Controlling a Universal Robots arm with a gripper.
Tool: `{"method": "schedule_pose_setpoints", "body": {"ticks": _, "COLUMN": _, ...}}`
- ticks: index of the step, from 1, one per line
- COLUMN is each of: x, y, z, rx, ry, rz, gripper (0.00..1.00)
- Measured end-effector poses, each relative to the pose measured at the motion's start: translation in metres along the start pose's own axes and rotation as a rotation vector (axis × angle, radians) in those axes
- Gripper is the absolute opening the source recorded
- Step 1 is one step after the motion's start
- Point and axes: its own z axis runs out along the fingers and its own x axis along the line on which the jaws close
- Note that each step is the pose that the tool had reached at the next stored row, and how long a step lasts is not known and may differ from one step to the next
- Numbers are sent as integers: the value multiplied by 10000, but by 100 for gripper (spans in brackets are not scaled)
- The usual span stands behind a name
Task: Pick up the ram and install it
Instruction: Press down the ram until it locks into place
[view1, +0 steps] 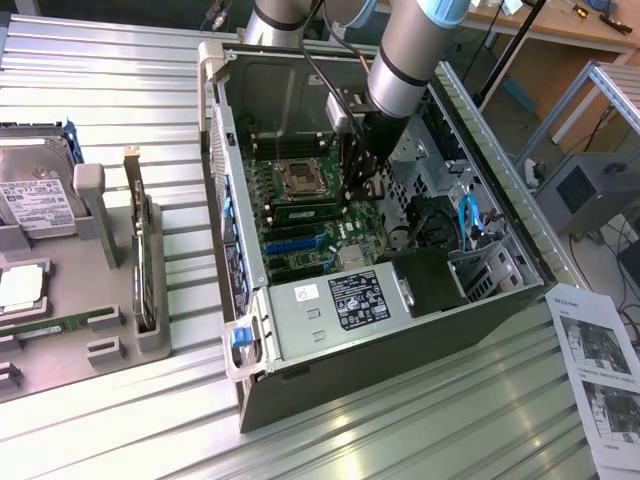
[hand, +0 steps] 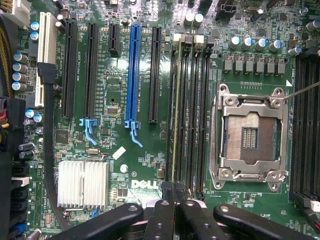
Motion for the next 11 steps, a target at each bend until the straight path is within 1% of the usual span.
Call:
{"method": "schedule_pose_setpoints", "body": {"ticks": 4, "x": -1, "y": 5, "z": -106, "rx": -2, "ry": 7, "rz": 1, "gripper": 11}}
{"method": "schedule_pose_setpoints", "body": {"ticks": 6, "x": -3, "y": 23, "z": -114, "rx": 0, "ry": 4, "rz": 0, "gripper": 11}}
{"method": "schedule_pose_setpoints", "body": {"ticks": 7, "x": -4, "y": 49, "z": -113, "rx": -1, "ry": 4, "rz": 0, "gripper": 11}}
{"method": "schedule_pose_setpoints", "body": {"ticks": 8, "x": -7, "y": 119, "z": -109, "rx": 0, "ry": 6, "rz": 0, "gripper": 11}}
{"method": "schedule_pose_setpoints", "body": {"ticks": 11, "x": -14, "y": 270, "z": -96, "rx": 7, "ry": 7, "rz": 1, "gripper": 11}}
